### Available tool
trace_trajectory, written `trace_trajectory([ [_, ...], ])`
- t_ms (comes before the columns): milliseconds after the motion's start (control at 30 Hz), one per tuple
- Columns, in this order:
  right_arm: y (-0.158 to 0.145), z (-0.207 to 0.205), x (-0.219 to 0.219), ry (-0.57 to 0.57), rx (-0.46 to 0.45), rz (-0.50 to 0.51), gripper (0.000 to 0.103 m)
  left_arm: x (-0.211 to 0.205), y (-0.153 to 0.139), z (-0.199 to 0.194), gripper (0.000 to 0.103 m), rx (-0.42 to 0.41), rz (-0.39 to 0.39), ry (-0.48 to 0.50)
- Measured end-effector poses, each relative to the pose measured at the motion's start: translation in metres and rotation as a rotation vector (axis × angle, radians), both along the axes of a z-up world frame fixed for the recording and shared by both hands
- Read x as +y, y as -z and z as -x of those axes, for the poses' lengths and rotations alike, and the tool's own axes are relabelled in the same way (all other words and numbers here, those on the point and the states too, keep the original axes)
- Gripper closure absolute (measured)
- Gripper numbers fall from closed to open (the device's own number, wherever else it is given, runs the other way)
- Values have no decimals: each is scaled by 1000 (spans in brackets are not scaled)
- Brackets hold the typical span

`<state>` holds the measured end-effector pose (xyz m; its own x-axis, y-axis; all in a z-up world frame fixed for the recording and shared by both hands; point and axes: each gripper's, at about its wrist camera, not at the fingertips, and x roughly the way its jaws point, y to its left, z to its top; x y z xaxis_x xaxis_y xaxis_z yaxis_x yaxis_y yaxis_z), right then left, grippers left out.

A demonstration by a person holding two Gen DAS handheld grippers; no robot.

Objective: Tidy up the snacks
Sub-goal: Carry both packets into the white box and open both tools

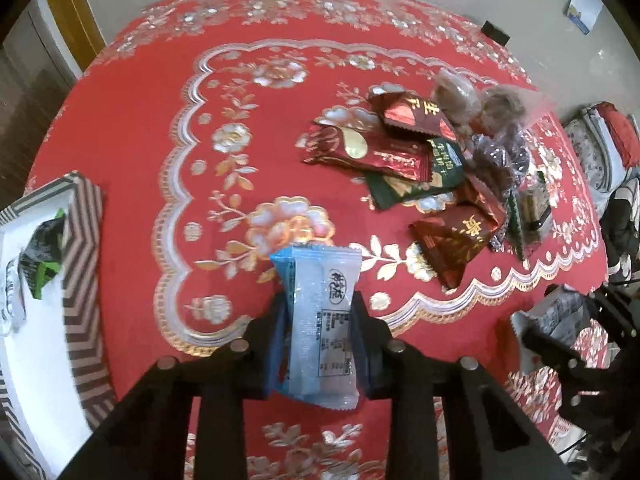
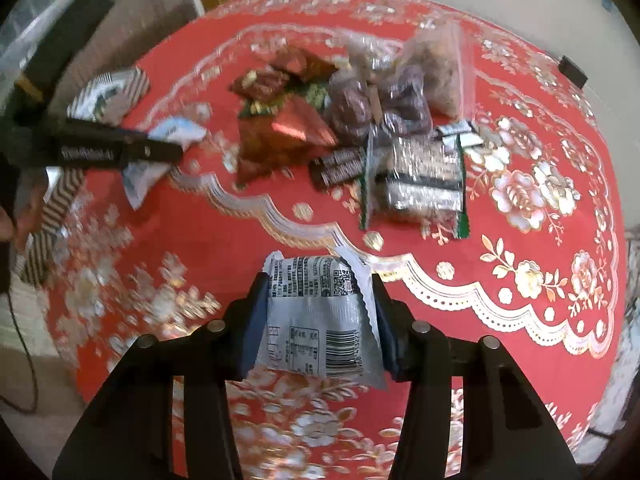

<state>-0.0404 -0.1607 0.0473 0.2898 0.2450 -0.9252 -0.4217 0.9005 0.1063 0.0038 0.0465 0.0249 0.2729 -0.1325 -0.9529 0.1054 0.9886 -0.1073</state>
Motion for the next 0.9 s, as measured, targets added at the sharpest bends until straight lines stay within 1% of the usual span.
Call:
trace_trajectory([
  [133, -15, 0, 9, 18, -25, -46, 56, 22, -19, 7, 71, -51, 5, -13],
  [233, -22, -3, 28, 11, -36, -73, 56, 38, -32, 12, 71, -72, -6, -23],
  [367, -32, 4, 62, -19, -69, -78, 56, 59, -42, 20, 71, -105, -28, -41],
  [567, -41, 9, 106, -83, -97, -62, 56, 99, -55, 31, 71, -145, -48, -86],
  [733, -47, 10, 142, -111, -108, -93, 56, 136, -63, 40, 71, -170, -68, -143],
  [900, -50, 11, 184, -165, -114, -112, 56, 173, -62, 46, 71, -182, -98, -192],
])
